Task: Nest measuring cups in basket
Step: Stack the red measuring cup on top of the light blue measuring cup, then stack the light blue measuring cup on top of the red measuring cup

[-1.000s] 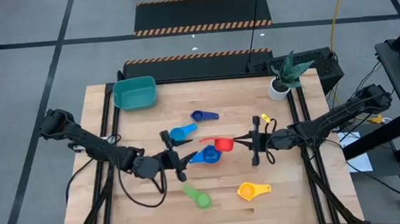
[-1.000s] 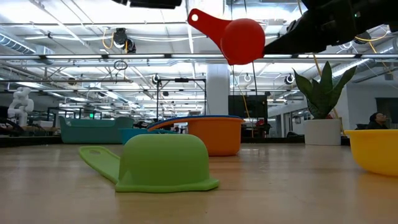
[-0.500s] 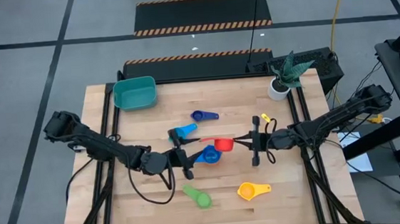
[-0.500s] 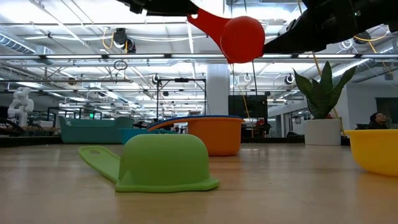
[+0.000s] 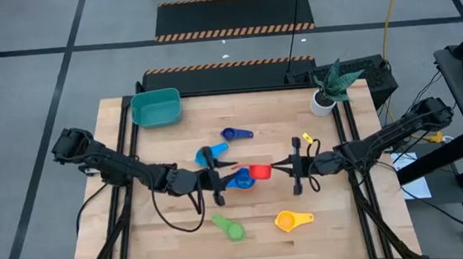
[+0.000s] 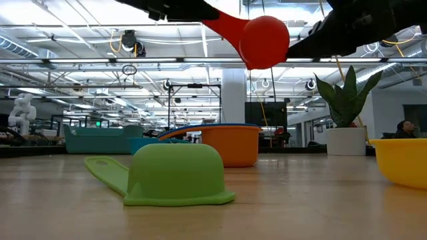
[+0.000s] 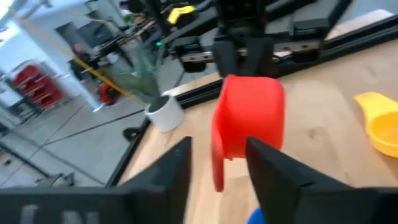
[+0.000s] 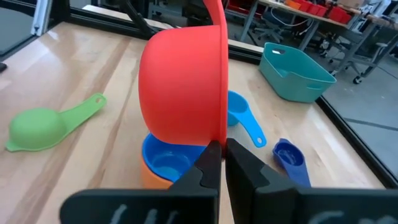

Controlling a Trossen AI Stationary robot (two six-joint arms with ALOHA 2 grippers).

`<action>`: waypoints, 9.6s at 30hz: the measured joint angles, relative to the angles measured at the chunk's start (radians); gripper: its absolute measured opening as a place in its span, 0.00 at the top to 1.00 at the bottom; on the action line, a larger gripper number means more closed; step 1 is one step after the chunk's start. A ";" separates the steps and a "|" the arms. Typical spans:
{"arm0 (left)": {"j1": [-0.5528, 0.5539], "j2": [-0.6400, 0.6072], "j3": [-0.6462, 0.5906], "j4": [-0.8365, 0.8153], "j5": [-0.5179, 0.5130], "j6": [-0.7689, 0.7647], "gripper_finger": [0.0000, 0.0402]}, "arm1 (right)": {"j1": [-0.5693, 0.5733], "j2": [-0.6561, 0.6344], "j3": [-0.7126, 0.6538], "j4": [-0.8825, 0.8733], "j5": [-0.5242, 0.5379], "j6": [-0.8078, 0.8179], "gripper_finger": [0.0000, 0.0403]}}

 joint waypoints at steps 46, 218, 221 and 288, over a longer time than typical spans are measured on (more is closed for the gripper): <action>-0.156 0.000 -0.078 -0.035 -0.198 0.514 0.99 | 0.016 -0.130 -0.050 -0.139 0.072 0.207 0.73; 0.033 0.249 -0.099 -0.195 0.303 -0.725 0.52 | 0.064 -0.034 -0.063 0.150 0.082 0.156 0.81; 0.021 0.249 -0.099 -0.195 0.303 -0.727 0.55 | 0.064 -0.034 -0.063 0.150 0.082 0.158 0.81; -0.077 -0.022 -0.100 -0.479 0.138 -0.732 0.17 | 0.190 -0.033 0.166 -0.336 -0.049 0.488 0.81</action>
